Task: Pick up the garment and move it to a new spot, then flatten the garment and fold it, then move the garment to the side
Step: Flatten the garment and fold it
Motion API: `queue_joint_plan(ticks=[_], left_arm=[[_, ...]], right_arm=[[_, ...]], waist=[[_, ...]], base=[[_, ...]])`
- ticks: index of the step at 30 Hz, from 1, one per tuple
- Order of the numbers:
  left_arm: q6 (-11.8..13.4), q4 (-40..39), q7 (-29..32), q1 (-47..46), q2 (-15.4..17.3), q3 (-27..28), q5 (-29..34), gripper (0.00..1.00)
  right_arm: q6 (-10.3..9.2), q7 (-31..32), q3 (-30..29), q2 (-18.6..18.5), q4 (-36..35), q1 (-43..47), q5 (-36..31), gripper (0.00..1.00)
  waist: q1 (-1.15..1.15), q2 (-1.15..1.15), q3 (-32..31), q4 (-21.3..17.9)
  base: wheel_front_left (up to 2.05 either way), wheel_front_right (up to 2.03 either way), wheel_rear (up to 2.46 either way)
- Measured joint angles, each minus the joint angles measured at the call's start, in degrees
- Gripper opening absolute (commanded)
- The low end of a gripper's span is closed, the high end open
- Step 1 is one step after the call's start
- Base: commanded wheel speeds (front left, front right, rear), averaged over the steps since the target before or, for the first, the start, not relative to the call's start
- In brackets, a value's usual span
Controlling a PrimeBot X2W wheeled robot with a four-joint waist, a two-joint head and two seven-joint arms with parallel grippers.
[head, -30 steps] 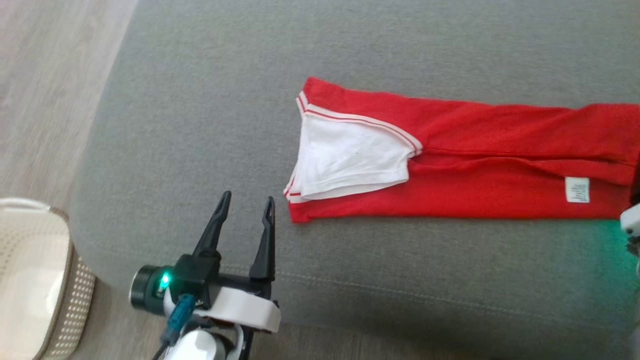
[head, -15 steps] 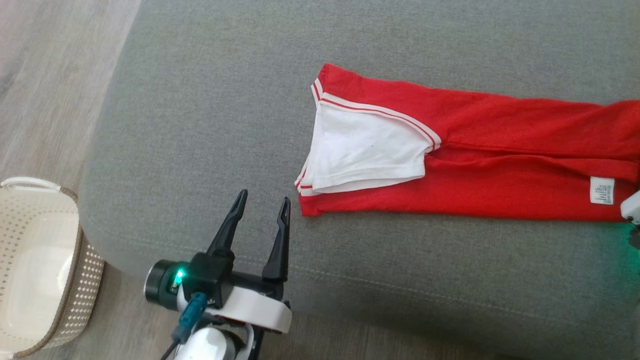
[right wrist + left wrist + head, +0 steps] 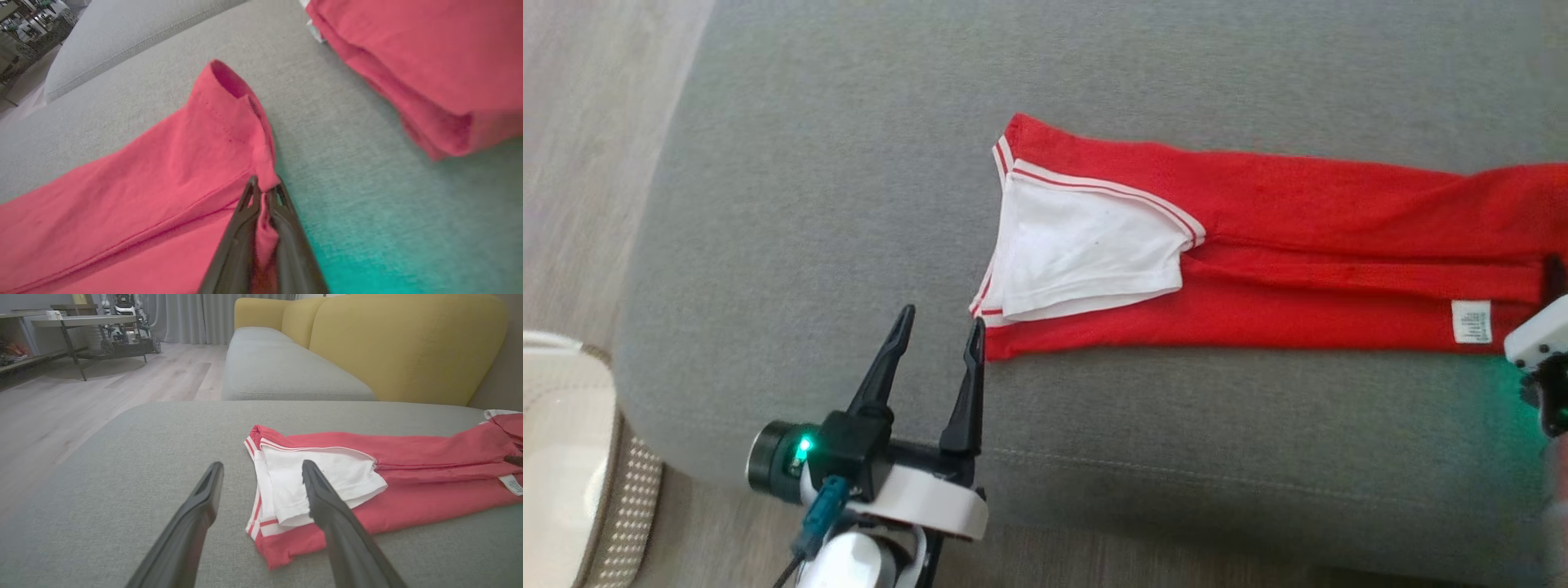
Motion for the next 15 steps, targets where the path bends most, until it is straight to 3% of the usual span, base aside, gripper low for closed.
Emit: queue_joint_plan(ticks=[8,15], left_arm=[[-1.5,0.0,0.0,0.8,-0.4,1.6,1.0,1.0],[-2.2,0.6,0.0,0.8,-1.2,1.8,1.5,1.0]], right_arm=[[0.0,1.6,5.2,-3.6,-11.0,2.0,3.8,0.0],[0.0,7.2,10.8,-2.1,-26.8,5.2,6.4,0.0]], waist=[[0.0,0.0,-0.3,-3.8],[0.0,0.0,-1.2,-4.9]], base=[[0.0,0.0,0.0],[0.0,0.0,0.0]])
